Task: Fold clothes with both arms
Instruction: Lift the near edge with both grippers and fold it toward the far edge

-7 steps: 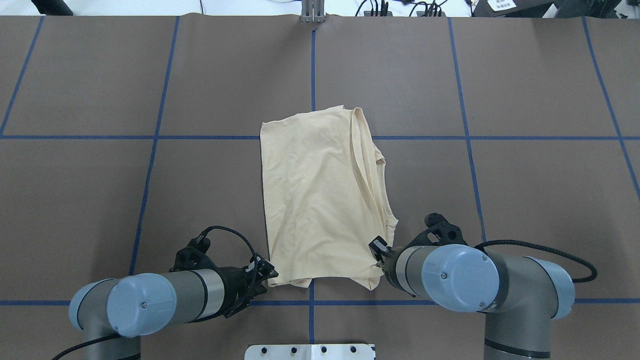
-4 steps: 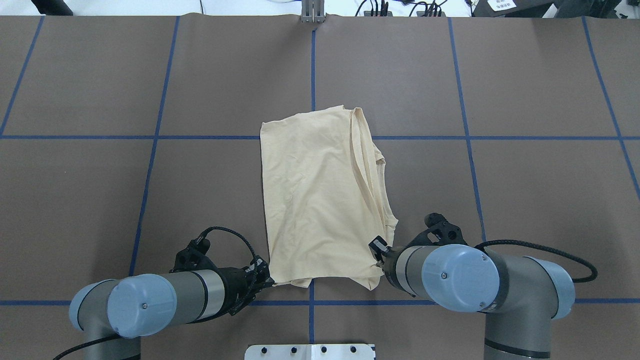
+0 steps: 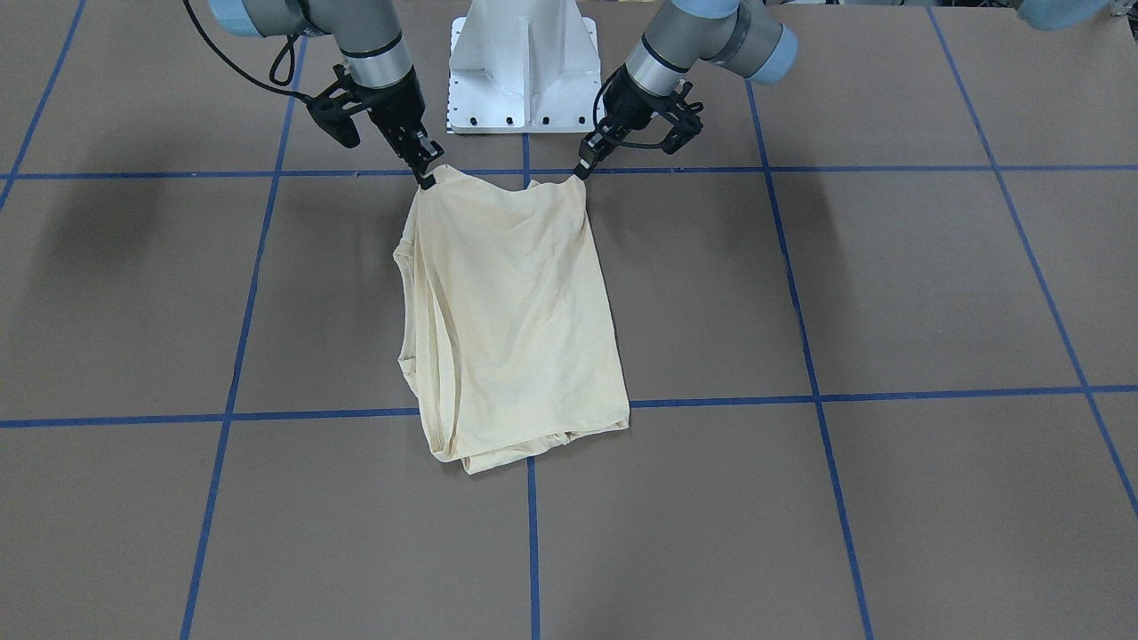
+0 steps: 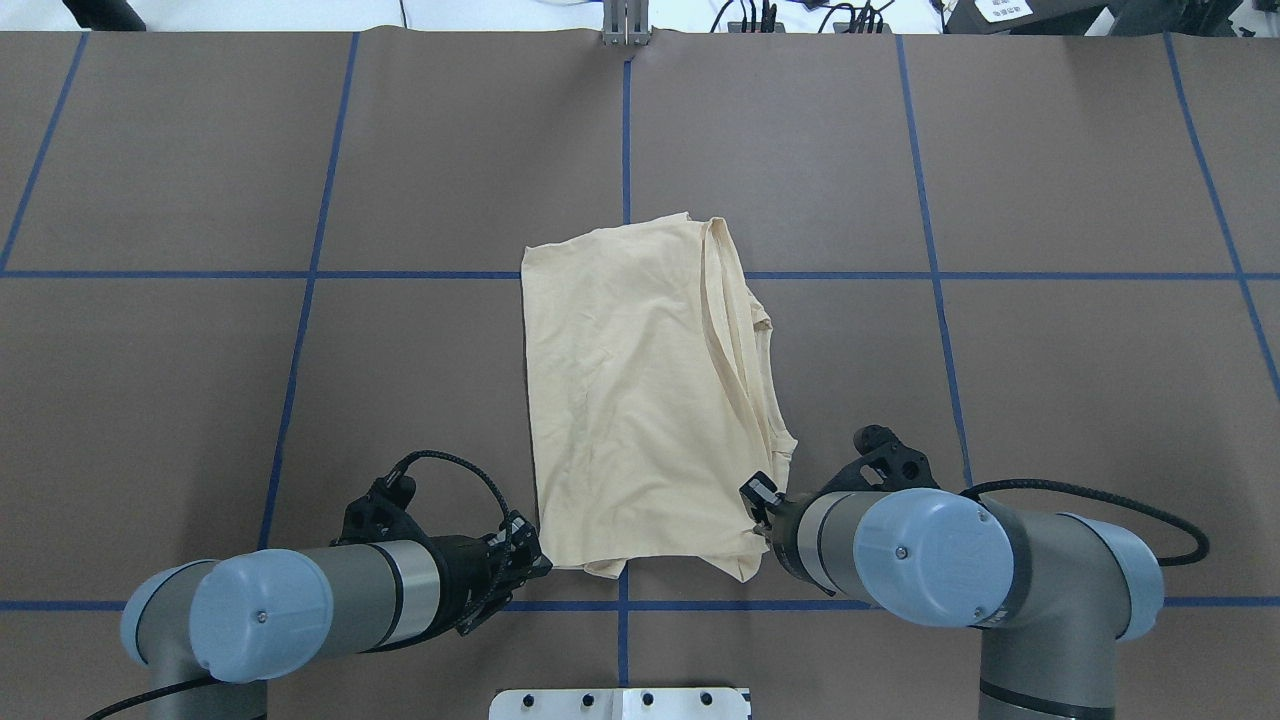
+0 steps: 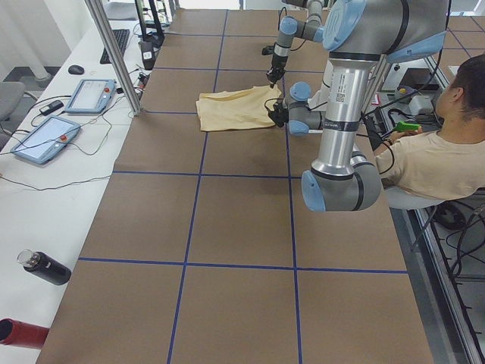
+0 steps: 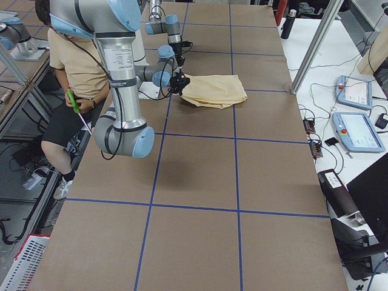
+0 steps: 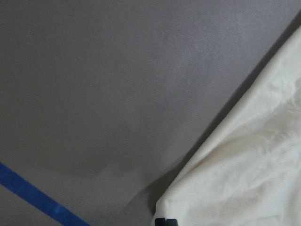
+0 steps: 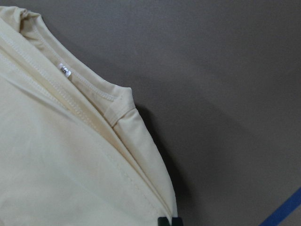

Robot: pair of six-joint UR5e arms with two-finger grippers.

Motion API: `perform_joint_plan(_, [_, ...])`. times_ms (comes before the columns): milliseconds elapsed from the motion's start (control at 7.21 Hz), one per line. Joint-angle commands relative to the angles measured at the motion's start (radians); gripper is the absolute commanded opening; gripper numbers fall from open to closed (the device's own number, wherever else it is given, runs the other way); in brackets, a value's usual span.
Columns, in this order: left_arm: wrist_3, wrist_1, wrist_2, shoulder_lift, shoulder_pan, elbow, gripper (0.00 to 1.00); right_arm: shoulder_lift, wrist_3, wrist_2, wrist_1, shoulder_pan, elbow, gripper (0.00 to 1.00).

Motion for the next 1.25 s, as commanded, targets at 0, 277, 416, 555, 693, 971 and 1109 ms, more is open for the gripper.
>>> perform_joint_plan(0, [0.001, 0.001, -0.001, 0.092, 0.039, -0.163, 0.00, -0.060, 0.043, 0.026, 0.000, 0.000, 0.101, 0.00])
perform_joint_plan(277, [0.005, 0.003, -0.003, 0.103, 0.049, -0.210, 0.00, -0.059, 0.069, 0.052, -0.076, 0.009, 0.206, 0.00])
perform_joint_plan(416, [0.016, 0.004, -0.047, 0.103, 0.029, -0.213, 0.00, -0.035, 0.066, 0.096, -0.095, 0.043, 0.203, 0.00])
perform_joint_plan(555, [0.130, 0.039, -0.066, 0.082, -0.049, -0.204, 0.00, 0.016, 0.042, 0.113, -0.084, 0.119, 0.121, 0.00])
perform_joint_plan(693, [0.266, 0.056, -0.089, 0.013, -0.197, -0.142, 0.00, 0.150, -0.022, 0.157, -0.094, 0.203, -0.030, 0.00])
perform_joint_plan(971, [0.382, 0.049, -0.245, -0.145, -0.391, 0.123, 0.00, 0.298, -0.111, 0.257, -0.081, 0.359, -0.273, 0.00])
perform_joint_plan(1109, [0.424, 0.040, -0.245, -0.188, -0.428, 0.217, 0.00, 0.341, -0.147, 0.308, -0.078, 0.406, -0.344, 0.00])
